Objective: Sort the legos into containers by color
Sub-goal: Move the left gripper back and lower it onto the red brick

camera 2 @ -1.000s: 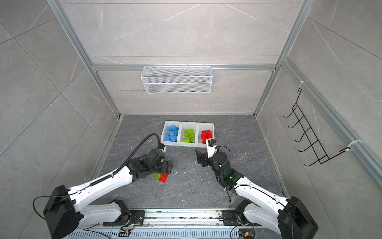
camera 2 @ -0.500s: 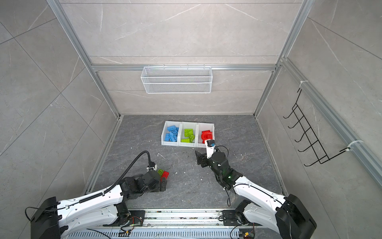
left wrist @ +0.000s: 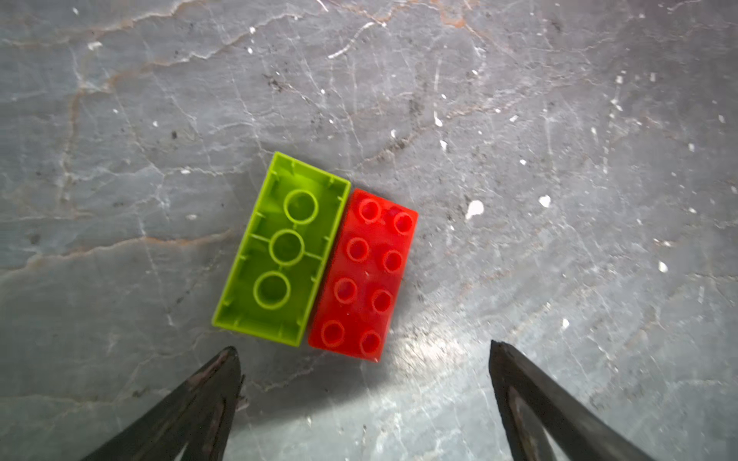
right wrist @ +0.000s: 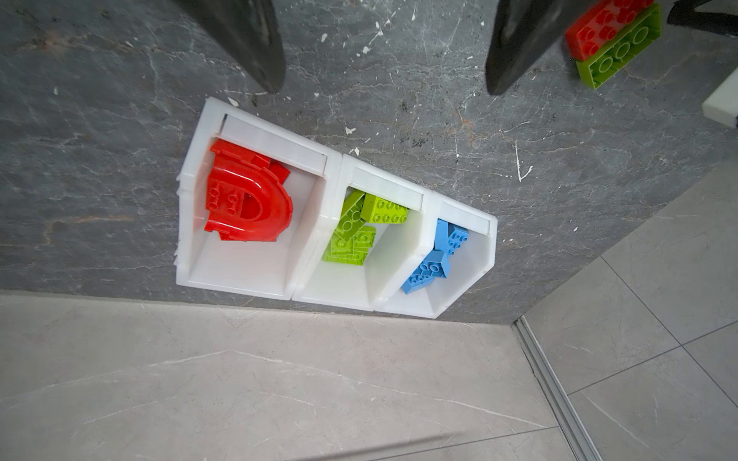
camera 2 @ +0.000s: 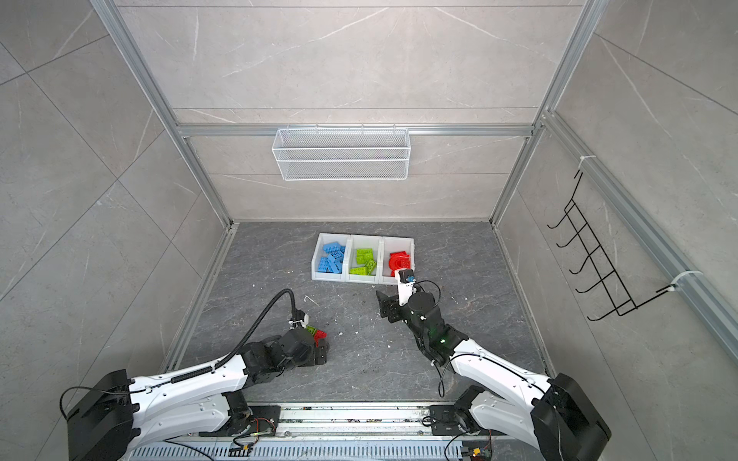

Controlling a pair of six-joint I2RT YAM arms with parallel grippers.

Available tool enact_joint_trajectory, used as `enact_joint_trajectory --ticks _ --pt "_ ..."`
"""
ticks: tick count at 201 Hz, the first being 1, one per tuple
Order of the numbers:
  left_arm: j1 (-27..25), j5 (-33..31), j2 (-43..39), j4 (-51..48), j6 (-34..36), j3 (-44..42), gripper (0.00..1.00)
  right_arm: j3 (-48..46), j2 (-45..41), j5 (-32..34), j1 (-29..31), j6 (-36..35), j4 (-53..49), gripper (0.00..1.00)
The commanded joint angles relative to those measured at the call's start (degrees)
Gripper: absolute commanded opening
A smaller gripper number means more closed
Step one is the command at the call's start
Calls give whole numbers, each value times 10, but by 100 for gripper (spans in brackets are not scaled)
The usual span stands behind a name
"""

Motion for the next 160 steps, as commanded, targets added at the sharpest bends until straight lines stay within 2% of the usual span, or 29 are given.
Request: enact_joint_trajectory --ticks 1,40,92,136,160 --pt "11 7 16 20 35 21 99 19 7 -3 3 -1 -6 81" --pt "31 36 59 30 74 45 99 20 5 -1 3 0 -9 81" --pt "83 85 106 81 117 61 99 24 8 -3 3 -2 -14 81" --pt "86 132 163 96 157 93 99 26 14 -1 3 -4 -16 81" --pt "86 130 161 88 162 91 95 26 14 1 2 -4 -17 82"
